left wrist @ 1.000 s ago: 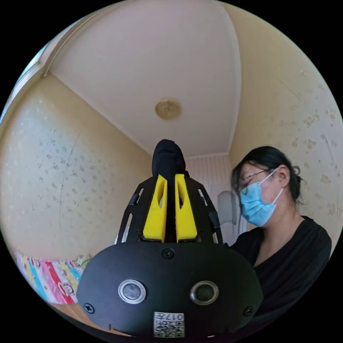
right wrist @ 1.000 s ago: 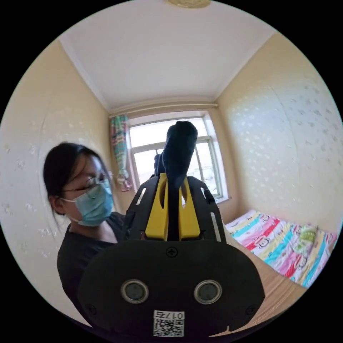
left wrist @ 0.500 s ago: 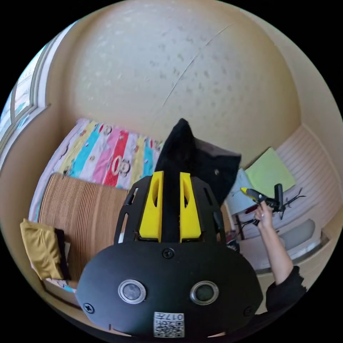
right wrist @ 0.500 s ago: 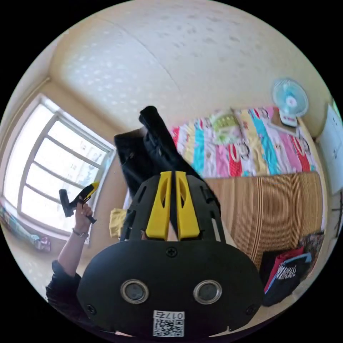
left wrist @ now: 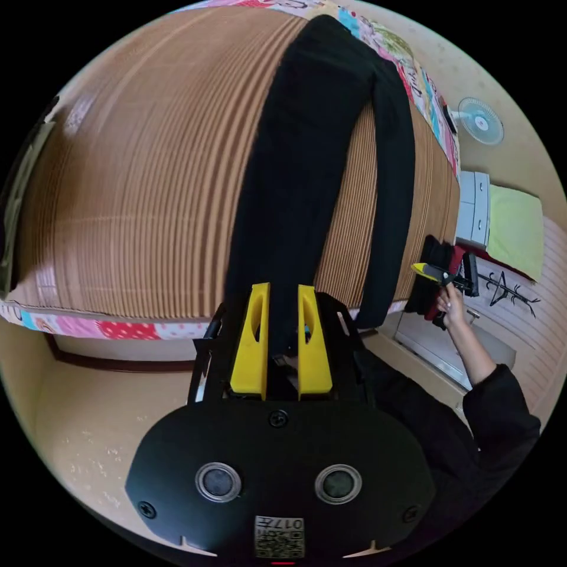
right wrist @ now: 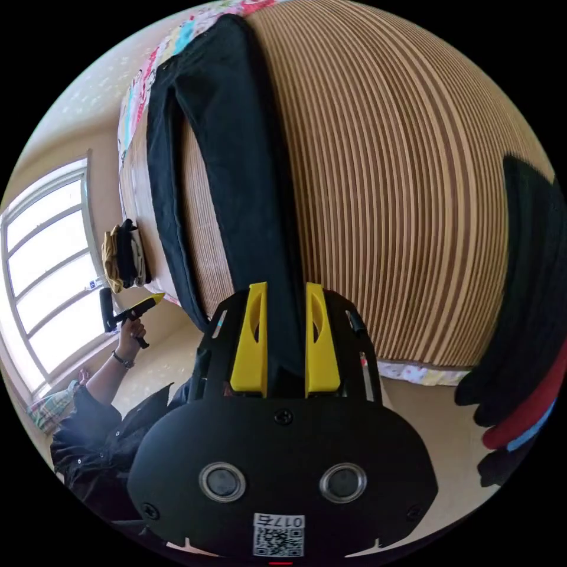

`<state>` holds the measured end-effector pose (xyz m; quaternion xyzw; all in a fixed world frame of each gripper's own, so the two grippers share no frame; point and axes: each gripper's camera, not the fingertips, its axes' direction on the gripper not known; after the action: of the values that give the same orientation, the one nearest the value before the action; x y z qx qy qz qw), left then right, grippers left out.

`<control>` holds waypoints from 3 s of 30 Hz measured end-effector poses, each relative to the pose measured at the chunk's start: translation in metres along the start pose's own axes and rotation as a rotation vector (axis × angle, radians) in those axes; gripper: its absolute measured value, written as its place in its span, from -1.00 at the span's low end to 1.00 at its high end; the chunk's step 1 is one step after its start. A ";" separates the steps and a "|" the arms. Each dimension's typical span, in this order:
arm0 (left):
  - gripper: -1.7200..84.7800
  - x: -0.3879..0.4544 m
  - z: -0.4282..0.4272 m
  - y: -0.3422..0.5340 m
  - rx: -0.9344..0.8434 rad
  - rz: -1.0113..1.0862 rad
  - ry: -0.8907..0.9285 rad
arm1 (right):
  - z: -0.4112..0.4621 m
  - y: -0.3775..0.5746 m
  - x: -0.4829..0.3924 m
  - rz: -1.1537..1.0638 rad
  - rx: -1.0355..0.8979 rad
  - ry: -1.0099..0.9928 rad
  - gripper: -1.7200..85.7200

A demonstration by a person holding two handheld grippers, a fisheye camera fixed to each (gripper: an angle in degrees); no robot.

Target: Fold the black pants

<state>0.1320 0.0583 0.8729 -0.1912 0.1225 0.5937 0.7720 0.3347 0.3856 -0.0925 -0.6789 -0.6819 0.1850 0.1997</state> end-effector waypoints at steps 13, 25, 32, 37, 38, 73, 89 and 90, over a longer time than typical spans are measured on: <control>-0.74 0.135 -0.012 0.008 -0.054 0.226 0.211 | -0.076 0.101 -0.016 -0.074 0.068 -0.255 -0.89; -0.87 0.230 -0.058 -0.038 -0.286 0.499 -0.246 | -0.162 0.066 -0.168 -0.541 -0.121 -0.287 -0.88; -0.88 0.138 -0.112 -0.025 -0.160 0.367 0.081 | -0.233 -0.040 -0.081 -0.365 -0.126 -0.182 -0.67; -0.88 0.091 -0.116 -0.007 -0.116 0.346 0.182 | -0.287 -0.200 -0.056 -0.284 0.078 -0.272 -0.57; -0.89 0.082 -0.119 -0.001 -0.107 0.350 0.189 | -0.292 -0.240 -0.058 -0.269 0.140 -0.306 -0.55; -0.85 -0.261 -0.251 0.069 0.040 -0.057 0.429 | -0.083 -0.237 -0.302 -0.641 -0.046 -0.177 -0.83; -0.85 -0.237 -0.249 0.079 -0.173 0.133 0.394 | 0.015 -0.075 -0.246 -0.351 -0.098 -0.167 -0.87; -0.86 -0.235 -0.251 0.078 -0.181 0.151 0.417 | 0.004 -0.072 -0.246 -0.345 -0.090 -0.208 -0.88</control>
<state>0.0035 -0.2392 0.7344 -0.3685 0.2395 0.6059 0.6631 0.2710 0.1387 -0.0631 -0.5377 -0.8125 0.1867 0.1262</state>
